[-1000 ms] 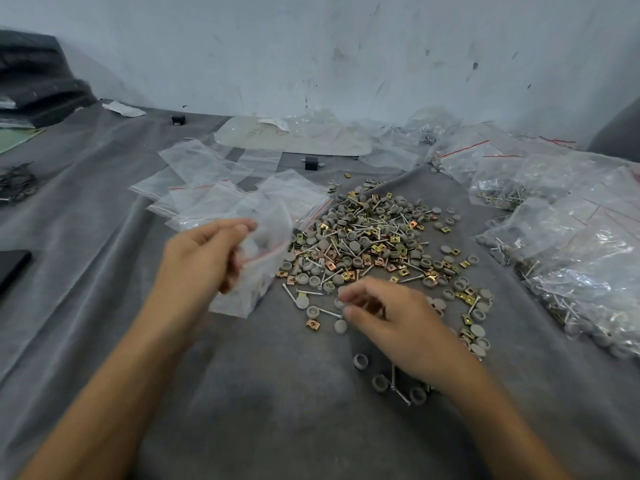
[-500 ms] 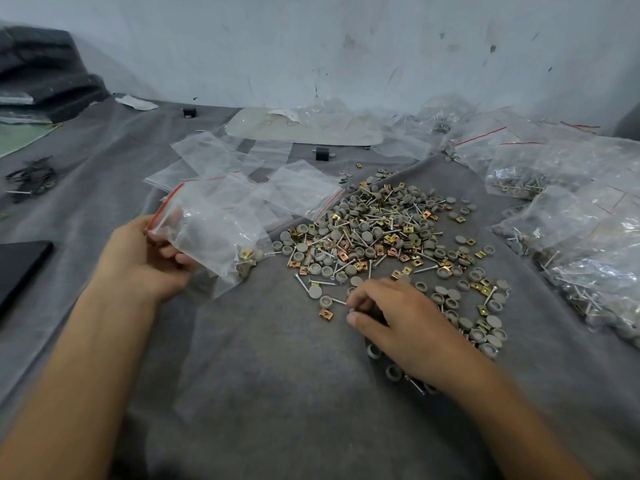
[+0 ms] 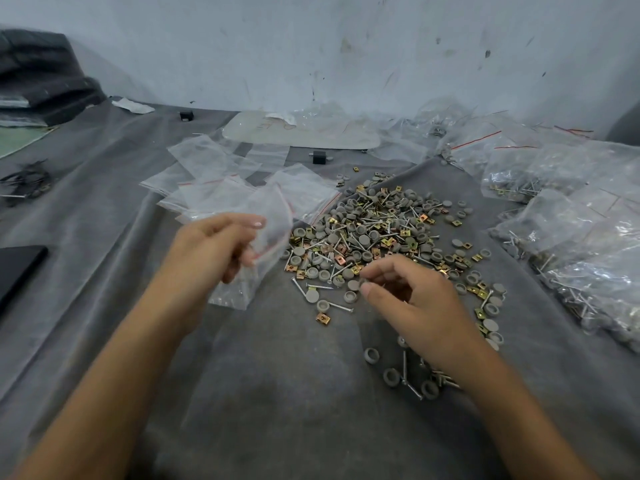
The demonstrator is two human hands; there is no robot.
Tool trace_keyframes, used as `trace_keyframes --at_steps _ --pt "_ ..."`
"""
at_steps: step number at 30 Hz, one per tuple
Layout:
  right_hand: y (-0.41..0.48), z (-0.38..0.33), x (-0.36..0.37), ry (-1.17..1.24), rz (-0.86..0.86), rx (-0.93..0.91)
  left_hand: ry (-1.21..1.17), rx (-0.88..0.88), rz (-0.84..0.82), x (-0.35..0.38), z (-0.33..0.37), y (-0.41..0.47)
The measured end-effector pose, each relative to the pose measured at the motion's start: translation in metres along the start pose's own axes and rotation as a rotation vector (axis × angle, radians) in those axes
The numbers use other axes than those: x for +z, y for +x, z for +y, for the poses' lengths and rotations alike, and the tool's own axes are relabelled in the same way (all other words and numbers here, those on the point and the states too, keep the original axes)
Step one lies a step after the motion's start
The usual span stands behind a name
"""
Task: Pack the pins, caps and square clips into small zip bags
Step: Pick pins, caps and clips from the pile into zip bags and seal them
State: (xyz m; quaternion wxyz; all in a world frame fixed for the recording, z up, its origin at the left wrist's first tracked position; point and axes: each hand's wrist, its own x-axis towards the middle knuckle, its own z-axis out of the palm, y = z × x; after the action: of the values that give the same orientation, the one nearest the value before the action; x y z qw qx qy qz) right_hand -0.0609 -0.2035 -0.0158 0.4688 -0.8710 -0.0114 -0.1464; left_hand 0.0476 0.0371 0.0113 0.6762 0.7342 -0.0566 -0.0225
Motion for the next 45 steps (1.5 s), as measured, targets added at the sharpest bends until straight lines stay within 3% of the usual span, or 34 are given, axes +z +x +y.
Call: trace_keyframes --at_steps 7,11,14,17,21,29,39,42,45 --pt "0.002 -0.005 0.004 0.408 0.065 0.053 0.327 0.092 -0.301 0.040 -0.013 -0.029" --pt "0.003 -0.005 0.013 0.403 -0.026 0.056 0.323 0.090 -0.309 0.045 -0.014 -0.030" --pt "0.007 -0.002 0.011 0.381 0.008 0.066 0.268 0.057 -0.242 0.043 -0.012 -0.028" --pt "0.013 0.008 0.005 0.101 0.083 0.061 0.199 0.026 -0.173 0.038 -0.010 -0.025" --pt "0.019 0.018 0.012 -0.490 -0.122 -0.038 0.169 0.022 -0.145 0.034 -0.007 -0.024" --pt "0.015 0.017 0.016 -0.641 -0.174 -0.100 0.146 0.014 -0.156 0.032 -0.007 -0.024" --pt "0.013 0.013 0.004 -0.476 -0.092 0.003 0.250 0.094 -0.254 0.039 -0.020 -0.026" --pt "0.012 0.011 -0.001 -0.311 0.016 0.041 0.293 0.118 -0.285 0.042 -0.023 -0.027" --pt "0.011 0.007 -0.004 0.015 0.083 0.088 0.330 0.110 -0.304 0.045 -0.026 -0.028"
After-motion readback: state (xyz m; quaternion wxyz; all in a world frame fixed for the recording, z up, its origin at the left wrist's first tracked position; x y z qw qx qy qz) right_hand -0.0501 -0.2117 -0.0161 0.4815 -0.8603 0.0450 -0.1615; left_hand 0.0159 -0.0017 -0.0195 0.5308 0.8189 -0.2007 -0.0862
